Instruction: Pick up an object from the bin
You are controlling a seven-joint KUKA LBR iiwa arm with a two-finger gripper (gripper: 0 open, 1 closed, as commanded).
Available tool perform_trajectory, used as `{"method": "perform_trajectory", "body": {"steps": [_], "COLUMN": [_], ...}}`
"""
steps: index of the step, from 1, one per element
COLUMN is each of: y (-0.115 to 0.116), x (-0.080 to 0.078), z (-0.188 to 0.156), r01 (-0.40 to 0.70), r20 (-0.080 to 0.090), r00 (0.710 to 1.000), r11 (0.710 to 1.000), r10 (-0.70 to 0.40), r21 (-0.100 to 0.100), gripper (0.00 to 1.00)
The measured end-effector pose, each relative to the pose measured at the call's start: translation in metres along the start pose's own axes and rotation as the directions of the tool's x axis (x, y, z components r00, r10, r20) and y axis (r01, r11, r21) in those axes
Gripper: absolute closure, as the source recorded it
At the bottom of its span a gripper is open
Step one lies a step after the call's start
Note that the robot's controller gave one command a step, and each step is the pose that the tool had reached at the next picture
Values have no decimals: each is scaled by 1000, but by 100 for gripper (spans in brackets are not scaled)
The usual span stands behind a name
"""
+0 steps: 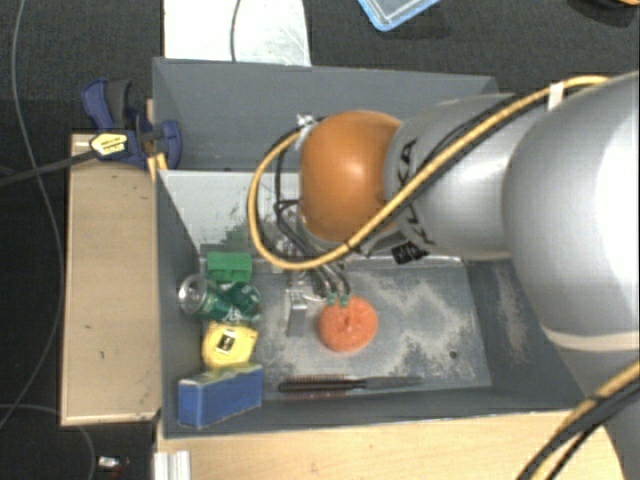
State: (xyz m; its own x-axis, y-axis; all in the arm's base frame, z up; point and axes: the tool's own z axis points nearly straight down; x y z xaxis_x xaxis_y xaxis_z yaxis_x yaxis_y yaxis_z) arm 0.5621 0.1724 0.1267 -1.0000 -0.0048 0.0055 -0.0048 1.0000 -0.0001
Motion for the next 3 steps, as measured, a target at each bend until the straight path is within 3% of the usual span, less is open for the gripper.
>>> {"method": "perform_trajectory", "body": {"steps": [1,2,3], "y": [-1,31,60], "x": [-2,8,33], "z": [-4,28,43], "r01": [-4,-52,-139], "r20": [8,8,43], "r00": [1000,999,989], "r11": [1000,999,990], "r10": [4,52,138], "r21": [-1,-3,10], "gripper": [0,0,0]}}
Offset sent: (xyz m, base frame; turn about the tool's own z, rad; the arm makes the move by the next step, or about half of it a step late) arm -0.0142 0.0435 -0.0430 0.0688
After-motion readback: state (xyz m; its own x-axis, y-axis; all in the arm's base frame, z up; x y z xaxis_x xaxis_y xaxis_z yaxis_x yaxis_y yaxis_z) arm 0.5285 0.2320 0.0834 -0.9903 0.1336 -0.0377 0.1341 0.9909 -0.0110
